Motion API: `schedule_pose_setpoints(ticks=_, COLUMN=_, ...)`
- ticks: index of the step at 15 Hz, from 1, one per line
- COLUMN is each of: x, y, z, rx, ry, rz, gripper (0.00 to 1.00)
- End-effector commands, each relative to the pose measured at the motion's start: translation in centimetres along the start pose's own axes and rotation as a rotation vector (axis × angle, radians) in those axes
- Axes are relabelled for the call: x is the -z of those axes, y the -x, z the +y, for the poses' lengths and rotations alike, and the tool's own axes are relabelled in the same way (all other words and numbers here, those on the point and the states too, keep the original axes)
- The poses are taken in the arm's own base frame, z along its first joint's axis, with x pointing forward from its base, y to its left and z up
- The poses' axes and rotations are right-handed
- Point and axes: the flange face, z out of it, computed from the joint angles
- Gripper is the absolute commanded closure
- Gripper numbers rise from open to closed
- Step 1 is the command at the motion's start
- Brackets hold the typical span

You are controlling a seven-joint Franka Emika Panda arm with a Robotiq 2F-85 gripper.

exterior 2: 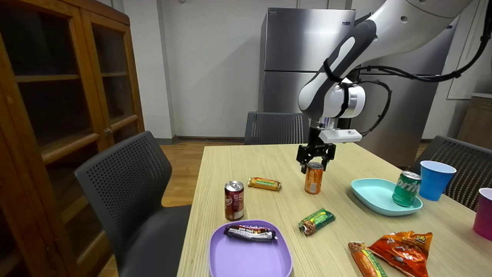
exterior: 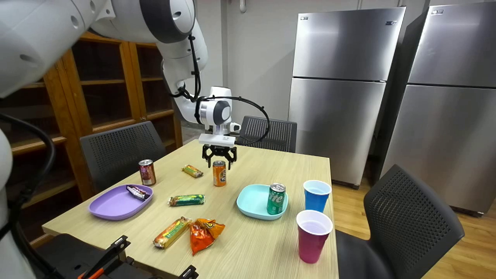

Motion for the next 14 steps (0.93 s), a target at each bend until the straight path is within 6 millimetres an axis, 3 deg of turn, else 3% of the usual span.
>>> schedule_pose_setpoints(ticks=1, x=0.2, y=-0.8, z=0.5, rx=0.031, ry=0.004, rz=-0.011, gripper=0.37)
schedule_pose_setpoints(ticks=4, x=0.5, y=-0.8, z=0.6, rx=0.030, ry=0.004, rz=-0.006, gripper=0.61)
schedule_pose_setpoints(ticks=9, x=1.5, y=-0.2, z=0.4, rx=0.037, ry=-0.009, rz=-0.015, gripper=0.62)
schedule_pose_setpoints(ticks=14, x=4.9, y=0.4, z=0.4, rx=0.048, ry=-0.004, rz=0.015, gripper=0.62)
